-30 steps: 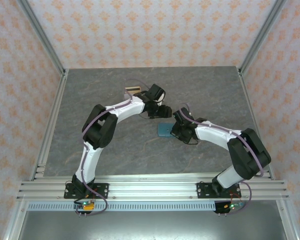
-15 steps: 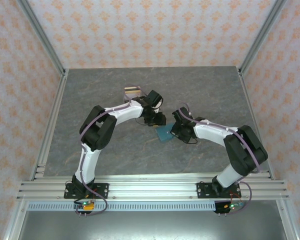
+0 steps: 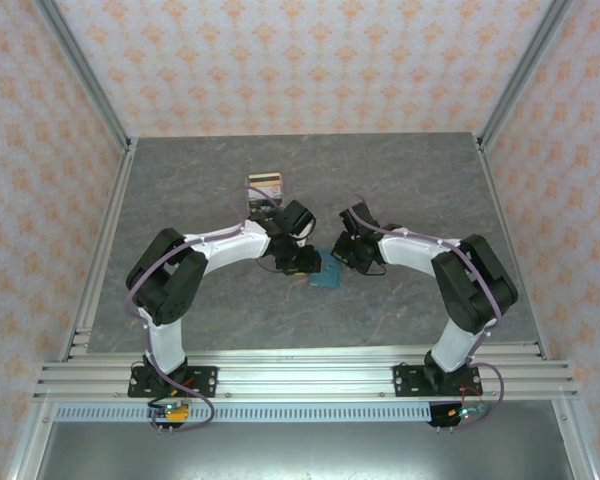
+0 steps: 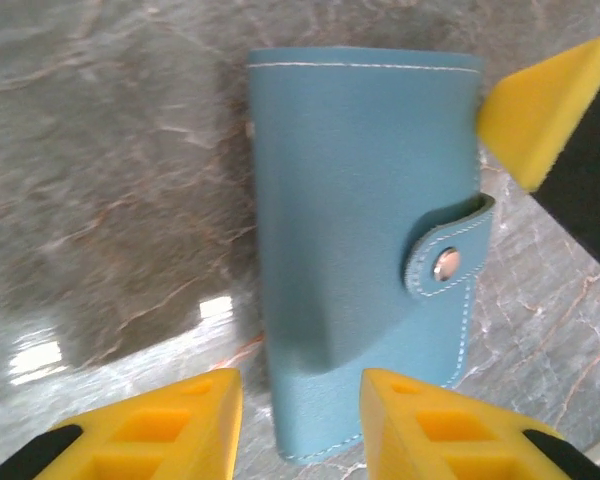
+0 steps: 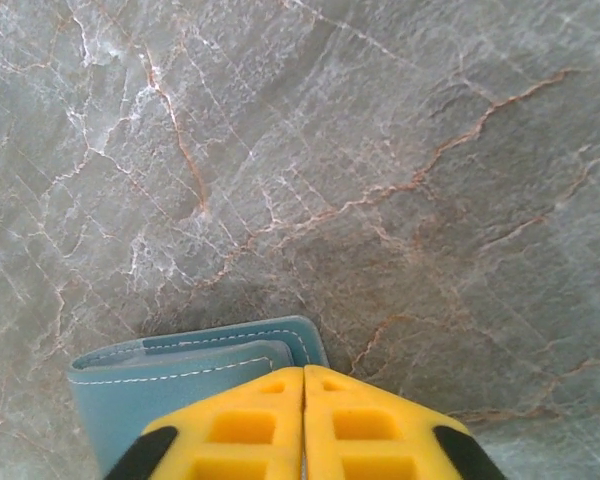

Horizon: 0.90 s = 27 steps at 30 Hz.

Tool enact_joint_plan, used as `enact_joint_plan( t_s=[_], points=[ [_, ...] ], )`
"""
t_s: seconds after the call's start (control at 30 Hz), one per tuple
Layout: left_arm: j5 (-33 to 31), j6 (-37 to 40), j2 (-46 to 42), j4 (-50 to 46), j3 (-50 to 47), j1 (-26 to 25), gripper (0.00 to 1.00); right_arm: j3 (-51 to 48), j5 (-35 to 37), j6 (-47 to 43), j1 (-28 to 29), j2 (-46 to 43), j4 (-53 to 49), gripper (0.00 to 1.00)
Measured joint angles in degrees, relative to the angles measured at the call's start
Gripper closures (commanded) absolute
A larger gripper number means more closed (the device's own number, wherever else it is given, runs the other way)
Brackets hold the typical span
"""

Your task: Take the credit cards out of the card holder

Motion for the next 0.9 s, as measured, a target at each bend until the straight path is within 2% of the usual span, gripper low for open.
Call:
enact_joint_plan(
  t_s=[0.17, 0.23, 0.47, 0.9],
  points=[
    [-1.7, -2.1, -2.5, 1.5, -1.2, 0.4, 0.54, 0.6, 0.2, -2.7, 0.0, -2.4, -3.9, 0.73],
    [-1.7, -2.7, -2.9, 2.5, -1.2, 0.7, 0.53, 0.6, -0.3, -3.3, 0.0, -3.7, -4.9, 0.72],
    [0.2, -6.0, -2.0, 6.5, -2.0, 2.6, 0.52, -1.1, -3.2, -3.8, 0.2, -4.7, -5.6, 0.78],
    [5.4, -8.2, 2.9, 9.8, -2.0, 3.9, 0.52, -0.4, -5.1, -5.3, 0.2, -1.7, -5.9, 0.81]
  ],
)
